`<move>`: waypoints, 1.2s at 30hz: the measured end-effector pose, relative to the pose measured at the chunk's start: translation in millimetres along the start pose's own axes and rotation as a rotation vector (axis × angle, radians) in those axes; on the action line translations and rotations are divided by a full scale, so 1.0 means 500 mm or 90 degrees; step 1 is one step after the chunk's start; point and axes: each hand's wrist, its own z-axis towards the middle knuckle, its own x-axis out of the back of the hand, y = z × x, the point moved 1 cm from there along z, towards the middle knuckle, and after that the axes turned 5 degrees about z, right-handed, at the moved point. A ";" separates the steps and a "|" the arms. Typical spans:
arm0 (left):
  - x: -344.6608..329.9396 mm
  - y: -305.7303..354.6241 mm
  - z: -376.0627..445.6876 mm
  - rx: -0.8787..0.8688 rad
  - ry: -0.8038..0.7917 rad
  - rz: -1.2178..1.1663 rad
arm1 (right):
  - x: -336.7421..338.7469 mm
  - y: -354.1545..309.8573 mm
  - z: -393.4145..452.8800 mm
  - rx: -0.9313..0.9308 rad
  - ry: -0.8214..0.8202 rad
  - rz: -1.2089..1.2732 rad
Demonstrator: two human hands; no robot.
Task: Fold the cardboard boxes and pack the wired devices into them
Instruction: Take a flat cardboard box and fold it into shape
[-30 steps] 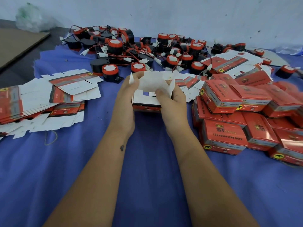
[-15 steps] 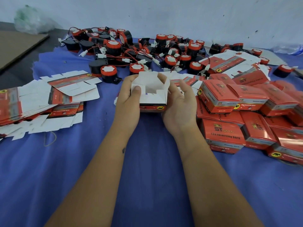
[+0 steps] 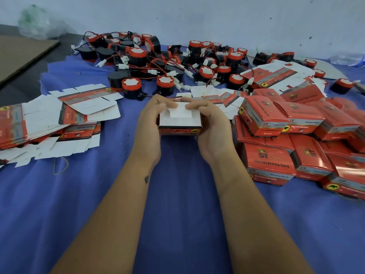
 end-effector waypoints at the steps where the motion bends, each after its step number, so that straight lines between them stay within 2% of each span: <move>1: -0.002 0.001 -0.001 -0.003 -0.001 0.029 | 0.000 0.000 -0.001 0.006 -0.002 -0.029; 8: -0.006 -0.005 0.003 -0.011 0.025 0.112 | -0.003 0.006 0.001 0.096 0.061 -0.185; 13: -0.011 -0.011 0.000 0.042 0.060 0.096 | -0.010 0.013 -0.002 0.037 0.108 -0.154; 17: -0.013 -0.006 -0.006 -0.035 0.055 0.177 | -0.003 0.014 -0.006 0.140 0.167 -0.399; 21: -0.012 0.003 -0.012 -0.067 0.004 0.188 | -0.002 0.011 -0.007 0.118 0.151 -0.244; 25: -0.023 0.018 0.021 0.026 0.096 0.311 | -0.005 -0.002 -0.006 0.124 0.146 -0.122; 28: -0.018 0.006 0.002 0.055 0.004 0.124 | -0.007 -0.004 -0.007 0.132 0.133 -0.112; 30: -0.011 -0.001 -0.007 0.076 -0.013 0.101 | -0.017 -0.001 -0.009 0.162 0.100 -0.141; 31: -0.007 -0.005 -0.002 0.075 0.026 0.115 | -0.022 0.005 -0.010 0.163 0.085 -0.143; 33: 0.003 -0.008 0.012 0.063 0.167 0.080 | -0.029 0.020 -0.009 0.120 0.086 -0.179; 36: 0.035 -0.006 0.020 0.019 0.394 -0.076 | -0.034 0.042 0.013 0.047 0.087 -0.407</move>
